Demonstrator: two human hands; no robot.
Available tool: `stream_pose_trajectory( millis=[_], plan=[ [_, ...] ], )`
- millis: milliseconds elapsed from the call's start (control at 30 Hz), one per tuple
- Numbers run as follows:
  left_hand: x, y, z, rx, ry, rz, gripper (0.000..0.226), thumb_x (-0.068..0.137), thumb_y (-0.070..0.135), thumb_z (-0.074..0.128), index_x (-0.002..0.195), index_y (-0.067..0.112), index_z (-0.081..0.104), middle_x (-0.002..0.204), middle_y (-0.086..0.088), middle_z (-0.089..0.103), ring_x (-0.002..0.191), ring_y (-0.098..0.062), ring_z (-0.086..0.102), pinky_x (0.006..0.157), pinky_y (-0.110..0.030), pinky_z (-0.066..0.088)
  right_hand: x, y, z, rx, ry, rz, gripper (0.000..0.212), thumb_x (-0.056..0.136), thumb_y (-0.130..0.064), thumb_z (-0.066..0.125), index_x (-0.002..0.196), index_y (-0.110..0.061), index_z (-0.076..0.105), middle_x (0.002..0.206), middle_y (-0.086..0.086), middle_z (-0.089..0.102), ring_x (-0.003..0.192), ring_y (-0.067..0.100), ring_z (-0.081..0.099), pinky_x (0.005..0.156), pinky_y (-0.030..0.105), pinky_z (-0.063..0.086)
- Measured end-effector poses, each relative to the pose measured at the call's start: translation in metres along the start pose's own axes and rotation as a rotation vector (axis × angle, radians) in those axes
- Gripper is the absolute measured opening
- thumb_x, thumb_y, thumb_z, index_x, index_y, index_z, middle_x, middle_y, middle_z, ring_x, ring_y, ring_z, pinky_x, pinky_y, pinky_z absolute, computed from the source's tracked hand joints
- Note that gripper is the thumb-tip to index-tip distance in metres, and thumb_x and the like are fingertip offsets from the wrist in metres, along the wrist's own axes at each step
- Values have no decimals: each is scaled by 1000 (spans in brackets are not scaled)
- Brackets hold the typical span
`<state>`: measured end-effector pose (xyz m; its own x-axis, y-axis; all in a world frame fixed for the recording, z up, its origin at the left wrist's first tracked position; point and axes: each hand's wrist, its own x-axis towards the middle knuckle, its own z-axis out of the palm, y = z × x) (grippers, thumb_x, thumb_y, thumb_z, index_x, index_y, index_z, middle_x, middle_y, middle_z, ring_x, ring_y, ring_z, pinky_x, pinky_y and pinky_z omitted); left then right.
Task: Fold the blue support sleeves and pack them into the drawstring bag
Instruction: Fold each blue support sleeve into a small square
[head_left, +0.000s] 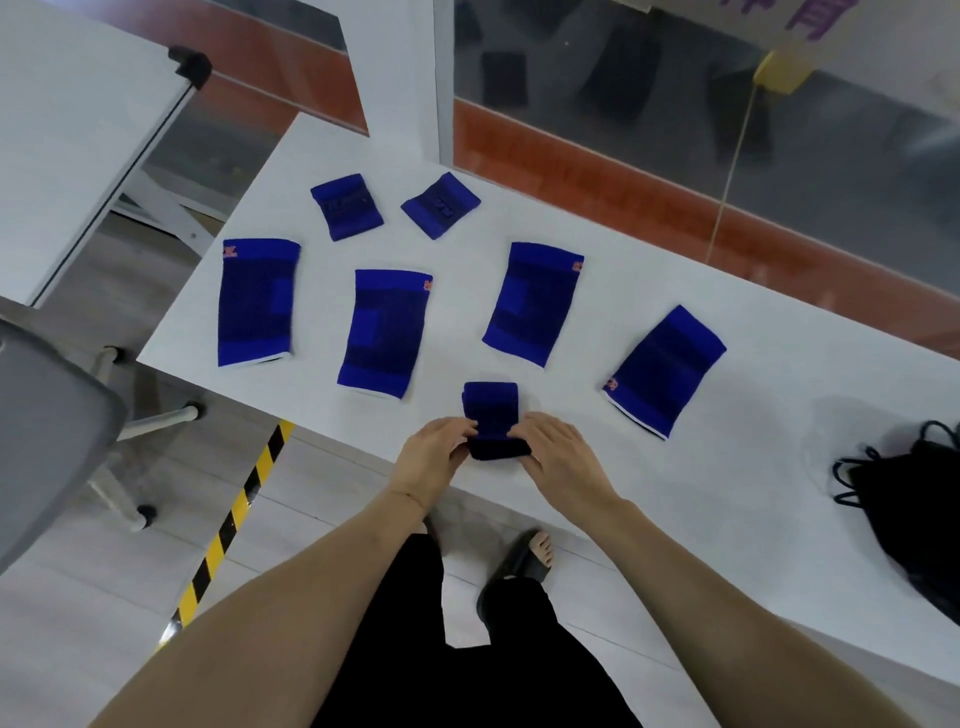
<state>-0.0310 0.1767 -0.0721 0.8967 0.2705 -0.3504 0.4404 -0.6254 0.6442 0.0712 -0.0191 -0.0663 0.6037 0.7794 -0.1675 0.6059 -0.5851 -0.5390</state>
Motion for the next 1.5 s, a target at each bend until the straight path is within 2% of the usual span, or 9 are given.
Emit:
stream_pose_trajectory(
  millis=[100,400,600,700,800,967,1067,1167,1500],
  plan=[
    [-5,-1,3,-57,-7,-75,28,98,11,63,126,15,66,126,-5,66,116,-20,61,97,-18,37,1,-4,5,88,-36,54,31,101,-12,62,132,-15,62,134,5,65,126,23,60,110,39,46],
    [16,18,2,-340,107,-329,18,99,21,64,116,17,65,107,2,71,99,-17,66,88,-31,53,38,-8,3,335,68,310,26,102,-20,64,127,-17,61,125,-3,59,101,13,63,93,33,56],
    [30,20,8,-296,174,-430,50,91,24,74,131,24,44,115,0,65,94,-17,66,78,-30,57,59,-7,4,352,57,439,29,100,-19,66,127,-25,56,121,-2,61,100,14,64,91,35,59],
    [29,21,6,-105,210,-317,55,91,24,75,133,23,41,128,-4,52,104,-19,59,82,-31,56,60,-8,5,356,63,443,27,101,-17,65,125,-25,57,121,0,62,100,14,64,91,36,59],
    [19,19,3,214,233,-62,52,91,17,73,134,17,45,134,-11,46,117,-26,51,93,-35,52,58,-8,7,308,72,426,25,101,-19,65,124,-24,59,122,-2,61,98,13,63,91,35,58],
    [2,-6,2,568,60,210,75,87,12,74,153,11,38,156,-15,36,141,-34,40,114,-47,39,46,-10,8,93,133,269,33,101,-17,64,133,-17,57,133,2,57,114,22,59,95,36,55],
    [-1,-16,-2,694,-59,218,78,96,15,58,162,13,16,170,-12,1,155,-35,12,123,-55,21,42,-7,11,-176,102,198,38,101,-23,63,138,-20,58,137,-2,60,117,23,58,93,38,52],
    [2,-14,-1,766,-133,169,77,101,18,44,163,15,-3,168,-8,-24,156,-34,-8,125,-57,8,43,-4,17,-326,58,185,42,102,-32,60,143,-21,56,137,-5,62,115,24,59,88,38,49],
    [11,1,-6,783,-237,130,74,104,17,34,160,13,-13,167,-10,-28,156,-36,-12,126,-55,-1,47,-15,26,-321,29,317,44,104,-30,55,148,-23,49,142,-7,57,113,24,57,87,38,47]
  ],
)
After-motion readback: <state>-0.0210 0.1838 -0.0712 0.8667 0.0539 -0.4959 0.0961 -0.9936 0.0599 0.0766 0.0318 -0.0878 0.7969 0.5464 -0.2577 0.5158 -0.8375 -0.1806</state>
